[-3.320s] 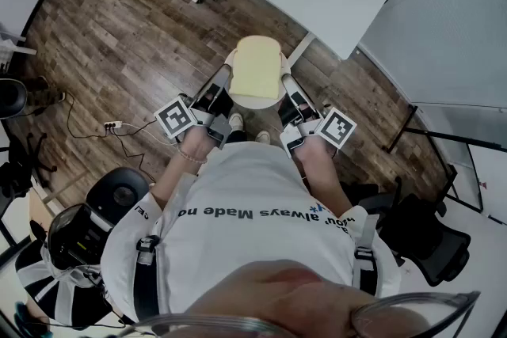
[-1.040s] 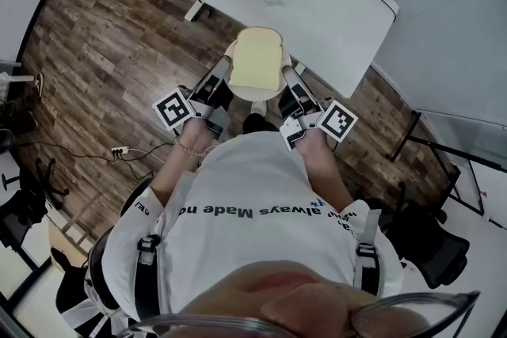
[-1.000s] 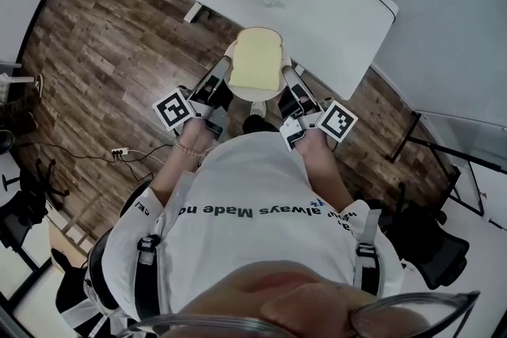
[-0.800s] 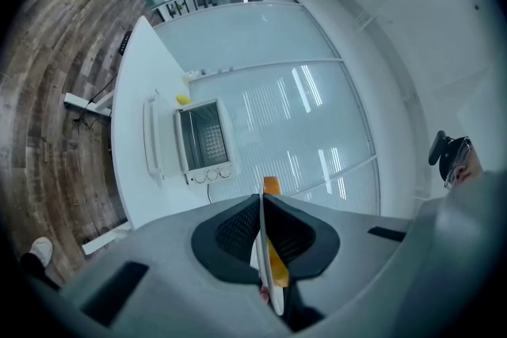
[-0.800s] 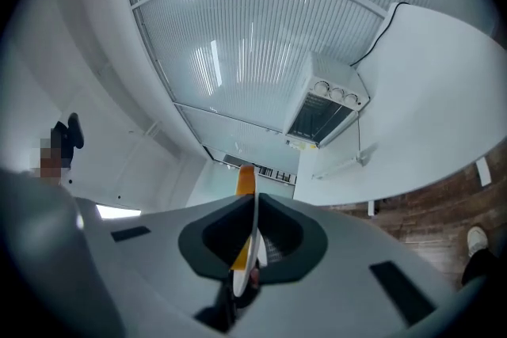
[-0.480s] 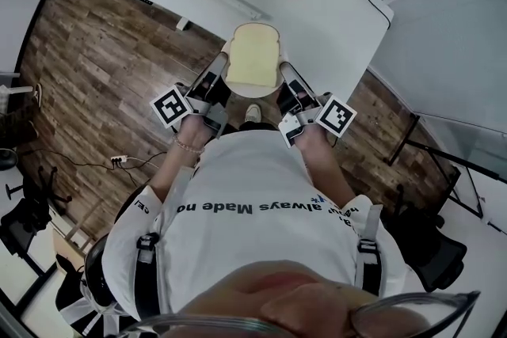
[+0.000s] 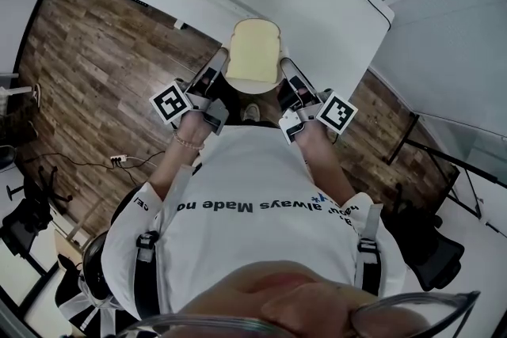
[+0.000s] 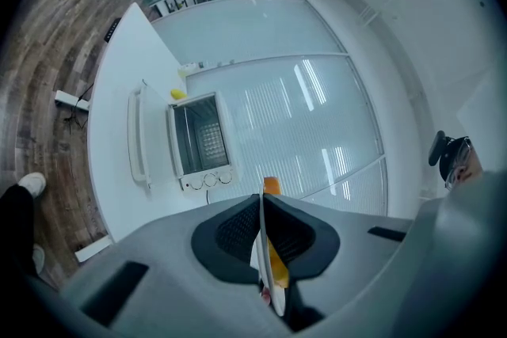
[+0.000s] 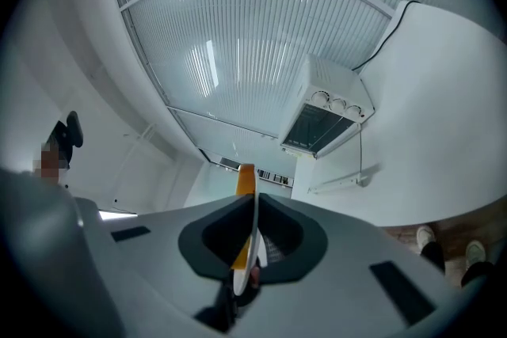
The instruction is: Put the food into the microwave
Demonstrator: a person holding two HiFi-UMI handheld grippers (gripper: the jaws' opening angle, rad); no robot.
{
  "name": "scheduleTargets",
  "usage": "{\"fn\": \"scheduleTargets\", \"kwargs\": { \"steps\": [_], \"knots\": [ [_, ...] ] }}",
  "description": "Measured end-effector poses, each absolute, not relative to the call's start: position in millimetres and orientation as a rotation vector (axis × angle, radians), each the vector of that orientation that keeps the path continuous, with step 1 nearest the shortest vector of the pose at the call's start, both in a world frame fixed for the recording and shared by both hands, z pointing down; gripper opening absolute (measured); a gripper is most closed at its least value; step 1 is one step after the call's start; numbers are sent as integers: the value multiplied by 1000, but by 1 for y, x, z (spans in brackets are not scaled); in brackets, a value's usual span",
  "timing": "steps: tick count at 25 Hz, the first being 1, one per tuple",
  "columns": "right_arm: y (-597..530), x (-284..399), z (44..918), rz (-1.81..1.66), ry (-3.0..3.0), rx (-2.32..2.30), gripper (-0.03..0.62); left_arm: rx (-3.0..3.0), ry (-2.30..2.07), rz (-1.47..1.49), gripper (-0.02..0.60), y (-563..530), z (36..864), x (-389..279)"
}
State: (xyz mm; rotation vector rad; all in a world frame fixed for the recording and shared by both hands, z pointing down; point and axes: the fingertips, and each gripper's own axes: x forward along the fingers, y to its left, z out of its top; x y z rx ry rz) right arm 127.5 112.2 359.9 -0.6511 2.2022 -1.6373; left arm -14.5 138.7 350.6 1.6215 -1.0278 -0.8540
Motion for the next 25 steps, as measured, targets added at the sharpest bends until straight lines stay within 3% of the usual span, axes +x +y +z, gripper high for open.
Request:
{"fn": "scheduleTargets", "kwargs": {
  "steps": [25],
  "knots": [
    [-28, 33, 364, -1594, 2118, -791, 21, 1647, -917, -774, 18, -21, 355, -112]
  ]
}}
